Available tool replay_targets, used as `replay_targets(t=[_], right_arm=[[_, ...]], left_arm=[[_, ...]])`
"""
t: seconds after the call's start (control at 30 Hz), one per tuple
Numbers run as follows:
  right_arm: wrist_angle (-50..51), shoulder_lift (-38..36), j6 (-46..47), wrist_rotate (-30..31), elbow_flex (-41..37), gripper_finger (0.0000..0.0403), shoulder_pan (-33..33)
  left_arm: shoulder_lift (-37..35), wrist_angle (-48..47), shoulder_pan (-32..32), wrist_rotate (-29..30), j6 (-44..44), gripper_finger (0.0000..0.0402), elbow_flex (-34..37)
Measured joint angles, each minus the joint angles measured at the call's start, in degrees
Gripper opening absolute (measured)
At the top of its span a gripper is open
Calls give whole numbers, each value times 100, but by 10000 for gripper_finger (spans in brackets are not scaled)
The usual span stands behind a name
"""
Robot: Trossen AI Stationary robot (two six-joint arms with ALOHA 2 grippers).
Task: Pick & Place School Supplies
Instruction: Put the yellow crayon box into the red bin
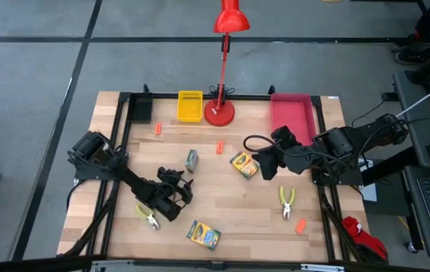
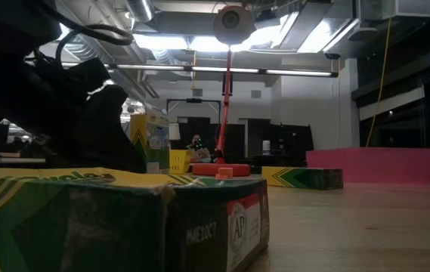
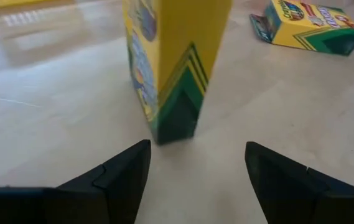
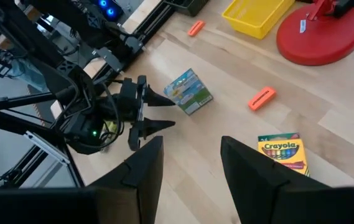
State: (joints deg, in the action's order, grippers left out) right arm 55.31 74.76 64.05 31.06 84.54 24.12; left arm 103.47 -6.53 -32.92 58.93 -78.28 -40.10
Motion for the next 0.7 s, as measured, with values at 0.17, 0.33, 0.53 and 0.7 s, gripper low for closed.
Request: replay_targets(t=[0.17,0.33,0.53,0.7], right_arm=[[0,0,-16,-34,0,164,69],[0,0,-17,-43,-1,164,92],[0,0,-17,-43,2,164,133],[0,0,-15,-43,-1,164,198]], left_arm=[[-47,-67,88,93,-55,259,-4],[-47,-66,118,180,66,259,-161],[-49,-372,394,206,150,257,-336],[-53,-400,701,311,149,257,-384]])
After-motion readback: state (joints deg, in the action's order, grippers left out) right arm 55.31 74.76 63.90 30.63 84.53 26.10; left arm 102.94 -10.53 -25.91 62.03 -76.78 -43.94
